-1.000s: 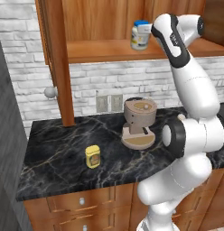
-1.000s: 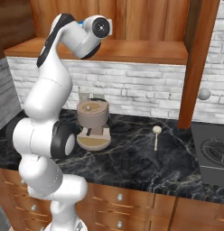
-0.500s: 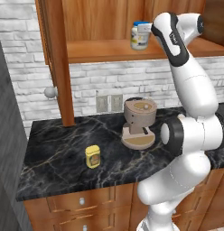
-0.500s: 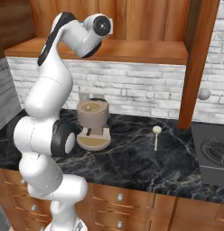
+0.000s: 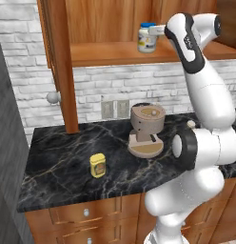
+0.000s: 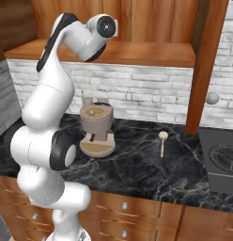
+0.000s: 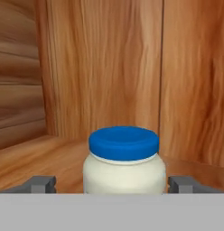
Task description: There are various items on the counter. Only move the condiments/shakers into the cabinet.
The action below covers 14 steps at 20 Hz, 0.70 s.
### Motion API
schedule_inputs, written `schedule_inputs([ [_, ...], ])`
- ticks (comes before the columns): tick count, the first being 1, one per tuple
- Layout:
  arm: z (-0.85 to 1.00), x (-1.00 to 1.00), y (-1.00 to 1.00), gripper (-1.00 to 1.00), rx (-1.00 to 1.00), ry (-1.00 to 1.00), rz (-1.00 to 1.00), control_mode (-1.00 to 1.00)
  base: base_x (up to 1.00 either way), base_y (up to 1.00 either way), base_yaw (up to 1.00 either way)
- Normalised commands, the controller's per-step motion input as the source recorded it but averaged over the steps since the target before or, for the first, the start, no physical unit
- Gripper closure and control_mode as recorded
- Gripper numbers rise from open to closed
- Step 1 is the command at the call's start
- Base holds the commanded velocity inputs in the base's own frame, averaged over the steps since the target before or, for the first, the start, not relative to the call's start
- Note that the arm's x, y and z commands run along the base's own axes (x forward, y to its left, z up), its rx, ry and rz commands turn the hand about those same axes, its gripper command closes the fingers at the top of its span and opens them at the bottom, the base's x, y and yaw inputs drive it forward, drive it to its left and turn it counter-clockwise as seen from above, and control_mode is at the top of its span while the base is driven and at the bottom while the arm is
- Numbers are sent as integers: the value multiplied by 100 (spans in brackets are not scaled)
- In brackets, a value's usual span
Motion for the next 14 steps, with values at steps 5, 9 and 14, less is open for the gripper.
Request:
schedule_inputs([
  [5,-41,-100,-30,-100,0,0,-5,-100,0,0,0],
  [9,-98,-100,-21,-100,-3,0,0,-100,0,0,0],
  [14,-100,-100,5,-100,-13,2,8,-100,0,0,0],
])
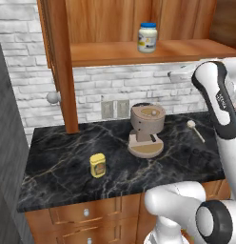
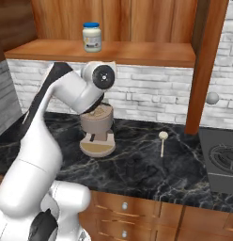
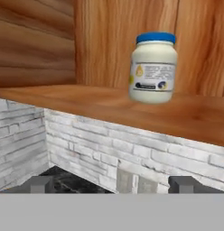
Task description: There are various items on the counter. Only move the condiments/shakers into the cabinet.
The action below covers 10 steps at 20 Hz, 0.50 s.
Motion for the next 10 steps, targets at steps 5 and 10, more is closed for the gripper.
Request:
schedule_inputs([
  [5,-100,-100,51,-100,-23,7,44,-100,0,0,0],
  [10,-100,-66,52,-100,-19,12,75,-100,0,0,0],
])
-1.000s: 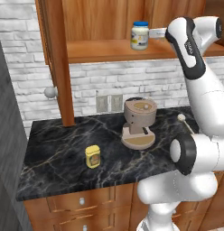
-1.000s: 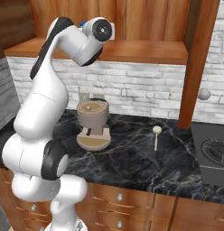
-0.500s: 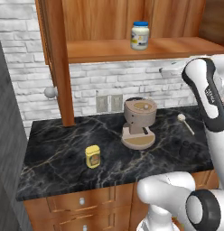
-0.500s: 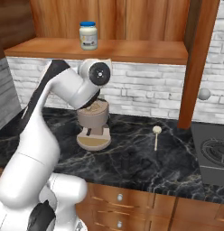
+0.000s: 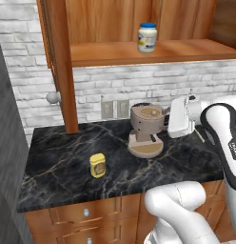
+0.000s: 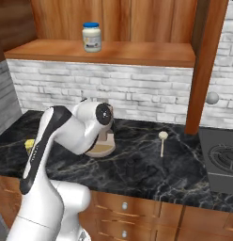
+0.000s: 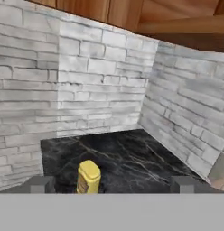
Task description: There are various items on the counter. Only move the condiments/shakers into the cabinet.
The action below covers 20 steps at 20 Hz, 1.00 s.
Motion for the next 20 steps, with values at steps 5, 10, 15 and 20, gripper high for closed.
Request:
schedule_inputs([
  [5,-99,-43,75,-100,-16,16,75,-100,0,0,0],
  [10,-76,-3,94,-100,-22,19,42,-100,0,0,0],
  [15,-27,30,24,-100,-6,4,2,-100,0,0,0],
  [20,-19,37,0,-100,0,0,0,-100,0,0,0],
])
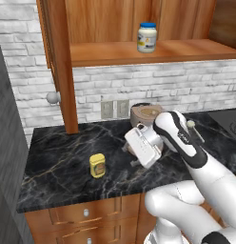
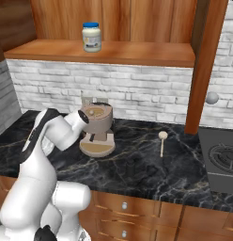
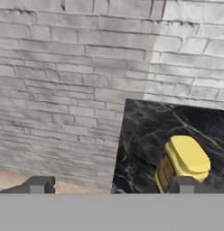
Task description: There are various items on the counter. Only move the condiments/shakers into the cabinet.
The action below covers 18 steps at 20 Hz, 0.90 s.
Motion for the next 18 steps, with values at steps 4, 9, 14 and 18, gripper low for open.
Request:
schedule_inputs([
  [4,-32,39,9,-100,0,0,0,-100,0,0,0],
  [9,-32,22,36,-100,0,0,0,-100,0,0,0],
  [14,-25,15,26,-100,0,3,0,-100,0,0,0],
  [18,-19,36,5,-100,0,2,0,-100,0,0,0],
])
